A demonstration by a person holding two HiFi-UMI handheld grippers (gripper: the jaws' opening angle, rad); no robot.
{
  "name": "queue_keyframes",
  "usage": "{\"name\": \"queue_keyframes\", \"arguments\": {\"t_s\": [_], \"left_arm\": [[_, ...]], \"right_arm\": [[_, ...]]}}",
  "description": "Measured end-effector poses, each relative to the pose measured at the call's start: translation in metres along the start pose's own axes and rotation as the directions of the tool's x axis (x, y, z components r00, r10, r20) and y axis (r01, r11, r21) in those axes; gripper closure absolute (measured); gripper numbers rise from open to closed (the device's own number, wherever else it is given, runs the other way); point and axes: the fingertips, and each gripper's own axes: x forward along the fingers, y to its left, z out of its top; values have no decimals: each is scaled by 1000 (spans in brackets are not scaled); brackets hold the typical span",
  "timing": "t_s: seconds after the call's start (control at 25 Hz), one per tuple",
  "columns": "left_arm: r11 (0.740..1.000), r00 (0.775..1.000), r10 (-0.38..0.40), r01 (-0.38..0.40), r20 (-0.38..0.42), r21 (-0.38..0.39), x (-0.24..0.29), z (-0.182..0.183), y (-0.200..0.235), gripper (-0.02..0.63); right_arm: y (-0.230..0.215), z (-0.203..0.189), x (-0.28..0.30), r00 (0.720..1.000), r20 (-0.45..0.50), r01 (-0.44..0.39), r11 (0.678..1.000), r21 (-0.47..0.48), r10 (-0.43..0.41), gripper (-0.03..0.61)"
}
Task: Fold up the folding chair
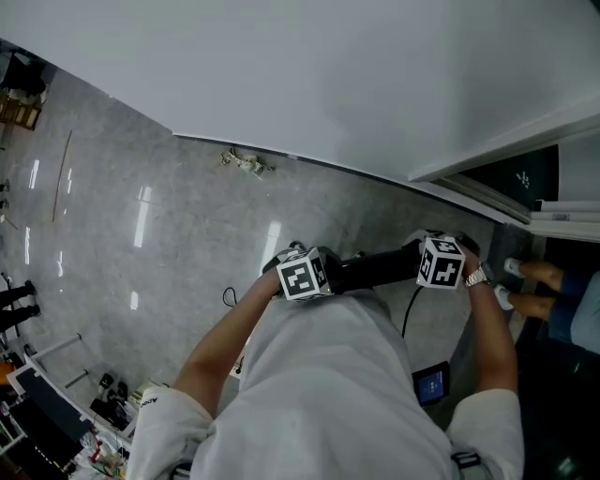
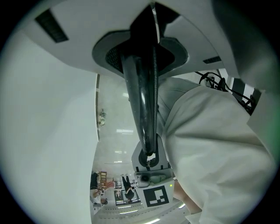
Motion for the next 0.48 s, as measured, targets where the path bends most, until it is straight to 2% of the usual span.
{"name": "queue_keyframes", "arguments": {"t_s": [0.2,0.48], "left_arm": [[998,999,43,-42,-25,53,-29,-15,20,529],[993,997,55,-48,-59,111,-57,-29,38,529]], "right_arm": [[-12,29,2,999,-5,49,999,20,-49,463],[-23,58,-2,995,-5,102,992,71,-102,463]]}}
